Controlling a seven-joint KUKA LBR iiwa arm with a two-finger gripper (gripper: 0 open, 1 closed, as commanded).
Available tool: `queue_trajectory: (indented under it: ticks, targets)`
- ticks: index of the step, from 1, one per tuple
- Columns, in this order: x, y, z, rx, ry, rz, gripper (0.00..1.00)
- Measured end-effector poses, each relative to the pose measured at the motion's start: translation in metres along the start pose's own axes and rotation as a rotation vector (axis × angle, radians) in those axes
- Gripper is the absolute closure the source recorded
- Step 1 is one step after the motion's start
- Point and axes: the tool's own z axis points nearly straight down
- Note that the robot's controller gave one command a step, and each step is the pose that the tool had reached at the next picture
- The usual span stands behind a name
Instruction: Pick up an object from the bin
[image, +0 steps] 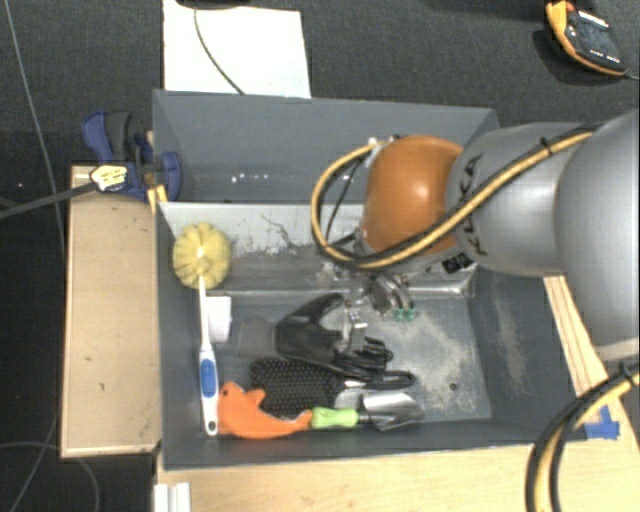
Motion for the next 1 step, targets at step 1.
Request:
queue_trajectory:
  ticks: [1]
  targets:
    - [0.0059,0.0215,0.0115,-0.001,-0.003,0.162,0.0]
